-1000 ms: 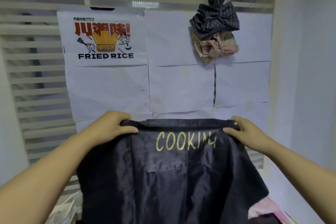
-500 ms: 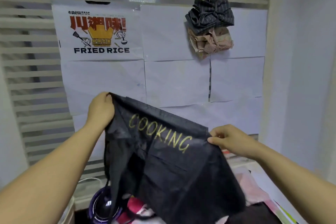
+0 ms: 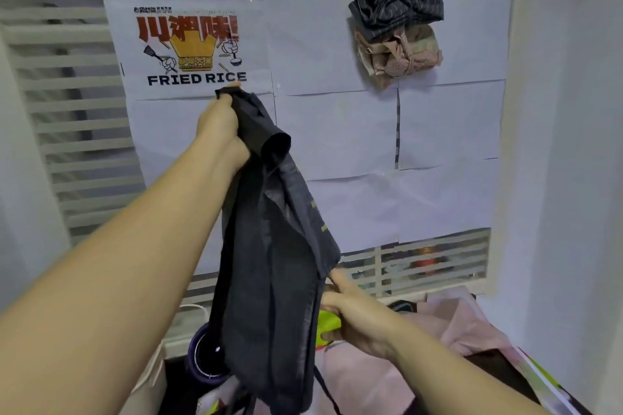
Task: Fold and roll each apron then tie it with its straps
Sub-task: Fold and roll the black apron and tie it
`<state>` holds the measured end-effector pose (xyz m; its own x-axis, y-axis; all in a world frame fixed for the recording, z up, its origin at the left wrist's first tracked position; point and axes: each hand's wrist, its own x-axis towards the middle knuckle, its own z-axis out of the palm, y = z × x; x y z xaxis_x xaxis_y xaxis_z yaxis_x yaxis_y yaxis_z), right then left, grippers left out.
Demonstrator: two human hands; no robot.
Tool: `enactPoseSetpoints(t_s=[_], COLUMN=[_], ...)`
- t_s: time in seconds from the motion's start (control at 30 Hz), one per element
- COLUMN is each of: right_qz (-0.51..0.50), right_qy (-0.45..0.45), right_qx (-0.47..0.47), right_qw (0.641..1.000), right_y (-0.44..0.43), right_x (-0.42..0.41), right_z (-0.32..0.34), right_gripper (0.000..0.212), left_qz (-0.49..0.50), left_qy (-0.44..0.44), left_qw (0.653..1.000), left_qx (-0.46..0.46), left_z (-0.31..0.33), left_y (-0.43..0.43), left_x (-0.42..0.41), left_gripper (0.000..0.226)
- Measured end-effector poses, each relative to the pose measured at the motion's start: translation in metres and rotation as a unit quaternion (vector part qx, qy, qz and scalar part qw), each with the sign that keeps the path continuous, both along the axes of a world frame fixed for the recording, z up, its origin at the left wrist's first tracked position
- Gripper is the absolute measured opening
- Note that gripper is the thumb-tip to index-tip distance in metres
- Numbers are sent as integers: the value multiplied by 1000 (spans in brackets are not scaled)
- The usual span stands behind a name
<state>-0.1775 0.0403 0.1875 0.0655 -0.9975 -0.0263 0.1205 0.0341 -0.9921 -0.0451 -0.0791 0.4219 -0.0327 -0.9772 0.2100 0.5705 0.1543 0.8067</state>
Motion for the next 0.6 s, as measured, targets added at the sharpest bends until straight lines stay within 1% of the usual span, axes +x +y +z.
enactPoseSetpoints(t_s=[0.03,0.07,0.13,0.17,0.23,0.27,0.3,0.37,0.4,0.47,0.53,0.57,0.6], right_qz=[4,8,10,22,75,88,94,88,84,88,71,66,48], right_qy=[-31,-70,-144,-173,-242,-262,-269,-254,-235,-202,-154,-149,-149], right_qx=[18,44,95,118,115,94,73,54,52,59,52,36,20], right_qw=[999,997,985,977,961,956,956,962,967,974,984,986,987], right_y=[-1,0,1,4,4,6,7,4,5,7,11,13,14], right_x=[3,6,12,15,16,18,20,17,15,6,-10,-22,-37], right_z=[-4,-6,-8,-6,-8,-6,-5,-4,-2,2,14,20,26], right_gripper=[52,52,29,28,46,48,44,34,33,38,35,38,46], left_qz=[-14,-27,-45,-50,-60,-62,-59,-43,-34,-17,10,27,47], left_qy=[19,36,58,60,63,66,70,76,78,79,65,53,36], left_qw=[1000,999,997,997,996,996,996,996,996,997,998,998,998], left_qx=[-4,-7,-4,-1,9,13,11,10,12,13,13,13,16], left_z=[-1,-2,-5,-6,-8,-10,-11,-13,-15,-18,-26,-31,-36], left_y=[1,3,1,-2,-7,-9,-10,-12,-11,-13,-17,-21,-25], left_x=[1,3,8,11,16,18,19,21,22,25,33,38,44], left_gripper=[20,21,19,19,24,24,24,19,18,16,20,25,28])
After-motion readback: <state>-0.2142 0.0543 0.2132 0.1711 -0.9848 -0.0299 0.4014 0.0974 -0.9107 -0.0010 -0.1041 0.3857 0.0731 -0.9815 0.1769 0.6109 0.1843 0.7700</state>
